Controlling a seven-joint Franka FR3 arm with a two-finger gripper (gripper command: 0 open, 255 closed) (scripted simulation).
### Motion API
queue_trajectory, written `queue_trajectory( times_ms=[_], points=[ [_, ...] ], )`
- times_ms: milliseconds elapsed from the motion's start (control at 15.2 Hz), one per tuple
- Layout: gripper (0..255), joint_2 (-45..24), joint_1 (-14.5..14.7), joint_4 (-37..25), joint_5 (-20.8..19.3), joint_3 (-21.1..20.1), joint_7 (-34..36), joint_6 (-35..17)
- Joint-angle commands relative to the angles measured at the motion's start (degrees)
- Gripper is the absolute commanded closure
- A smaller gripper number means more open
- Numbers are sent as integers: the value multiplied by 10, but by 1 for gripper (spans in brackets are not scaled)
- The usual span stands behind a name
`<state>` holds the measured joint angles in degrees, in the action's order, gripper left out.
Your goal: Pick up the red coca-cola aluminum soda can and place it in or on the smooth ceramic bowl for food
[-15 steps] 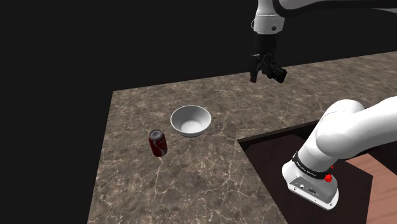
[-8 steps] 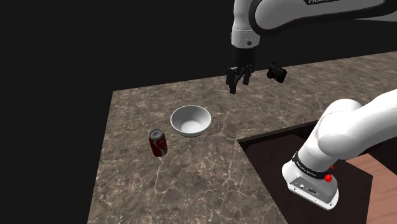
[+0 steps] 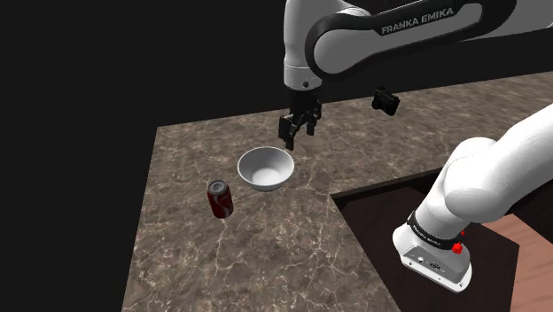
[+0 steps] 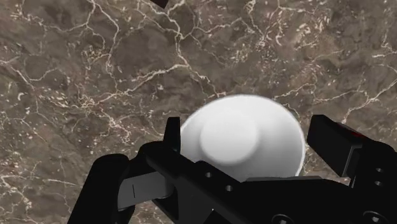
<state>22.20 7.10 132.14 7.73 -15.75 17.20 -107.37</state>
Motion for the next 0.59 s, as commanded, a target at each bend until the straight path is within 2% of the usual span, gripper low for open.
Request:
queue_trajectory(
  times_ms=[0,528],
  points=[
    [0,-32,5,-17,-2,-19,22,-20],
    [0,-186,24,-114,-50,-83,122,-88]
  ],
)
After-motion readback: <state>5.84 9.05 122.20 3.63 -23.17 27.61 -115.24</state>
